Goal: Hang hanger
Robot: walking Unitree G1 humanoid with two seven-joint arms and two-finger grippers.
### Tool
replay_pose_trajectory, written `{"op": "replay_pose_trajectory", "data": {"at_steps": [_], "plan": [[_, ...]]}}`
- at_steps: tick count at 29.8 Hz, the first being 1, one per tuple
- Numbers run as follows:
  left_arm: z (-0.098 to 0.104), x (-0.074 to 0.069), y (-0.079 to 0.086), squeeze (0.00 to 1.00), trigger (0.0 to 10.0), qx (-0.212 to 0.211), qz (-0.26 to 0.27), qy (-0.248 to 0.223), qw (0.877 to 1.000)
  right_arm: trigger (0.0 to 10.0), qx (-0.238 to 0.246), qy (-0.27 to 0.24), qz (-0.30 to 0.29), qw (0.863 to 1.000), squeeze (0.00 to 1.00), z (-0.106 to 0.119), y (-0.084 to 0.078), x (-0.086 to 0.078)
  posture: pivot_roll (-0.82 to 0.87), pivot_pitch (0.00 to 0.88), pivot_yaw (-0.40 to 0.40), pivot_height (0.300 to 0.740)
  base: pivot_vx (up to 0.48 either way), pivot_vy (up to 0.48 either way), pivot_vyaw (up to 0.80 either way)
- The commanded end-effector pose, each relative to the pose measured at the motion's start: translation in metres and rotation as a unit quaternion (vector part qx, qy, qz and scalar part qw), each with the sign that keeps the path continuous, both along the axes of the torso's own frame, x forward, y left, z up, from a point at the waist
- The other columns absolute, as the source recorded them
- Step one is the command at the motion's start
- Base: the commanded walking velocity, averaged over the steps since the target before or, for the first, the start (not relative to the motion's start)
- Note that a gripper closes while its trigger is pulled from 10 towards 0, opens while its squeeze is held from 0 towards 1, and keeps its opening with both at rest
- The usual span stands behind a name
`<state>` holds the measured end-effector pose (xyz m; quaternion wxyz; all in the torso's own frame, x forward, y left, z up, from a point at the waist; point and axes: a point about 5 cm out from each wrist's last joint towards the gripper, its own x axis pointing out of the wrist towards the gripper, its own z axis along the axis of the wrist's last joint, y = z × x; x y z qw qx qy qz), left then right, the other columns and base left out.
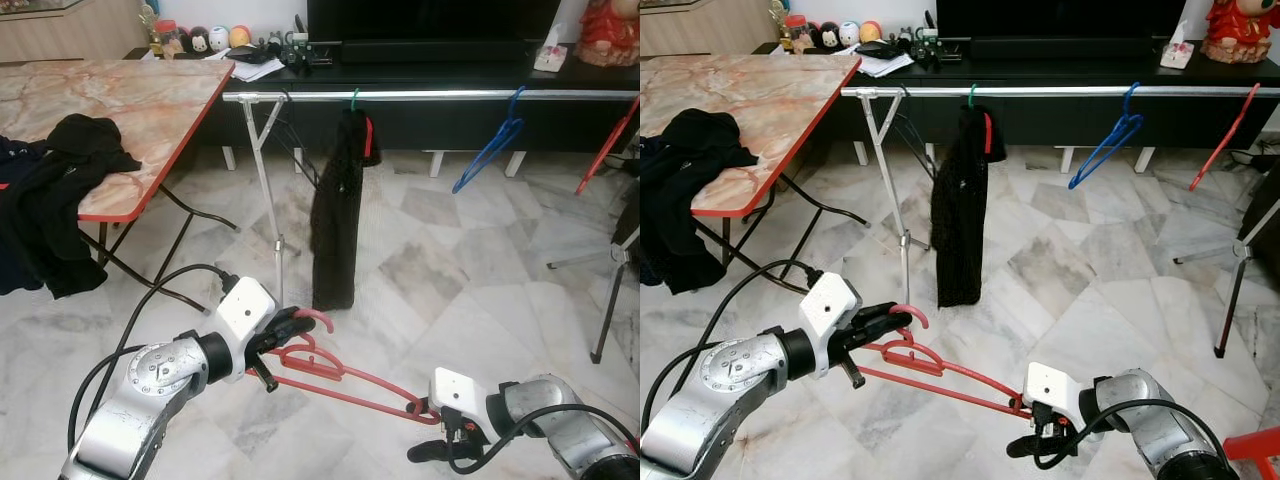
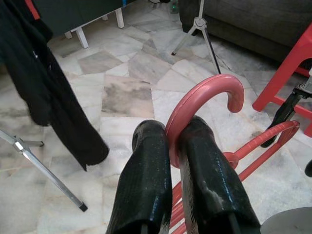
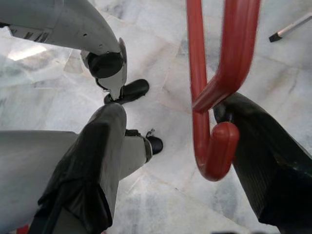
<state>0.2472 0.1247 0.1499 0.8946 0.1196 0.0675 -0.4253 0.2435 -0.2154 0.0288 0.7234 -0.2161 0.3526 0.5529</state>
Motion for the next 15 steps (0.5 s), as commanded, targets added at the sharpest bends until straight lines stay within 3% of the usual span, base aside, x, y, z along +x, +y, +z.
{"op": "replay_pose_trajectory", "data": {"at_steps": [1, 15], "plan": [[0.0063, 0.0004, -0.0007, 0.00, 0.0, -0.003, -0.004, -0.007, 1.000, 0.0, 0.010, -0.012, -0.007, 1.000, 0.00, 0.0022, 0.0017, 0.0044, -0.09, 0.050, 0.029, 0.740, 0.000, 0.000, 0.00], [0.0066, 0.0007, -0.0008, 0.00, 0.0, -0.003, -0.005, -0.007, 1.000, 0.0, 0.015, -0.022, -0.014, 1.000, 0.00, 0.0028, 0.0026, 0.0075, -0.09, 0.049, 0.030, 0.740, 0.000, 0.000, 0.00]]}}
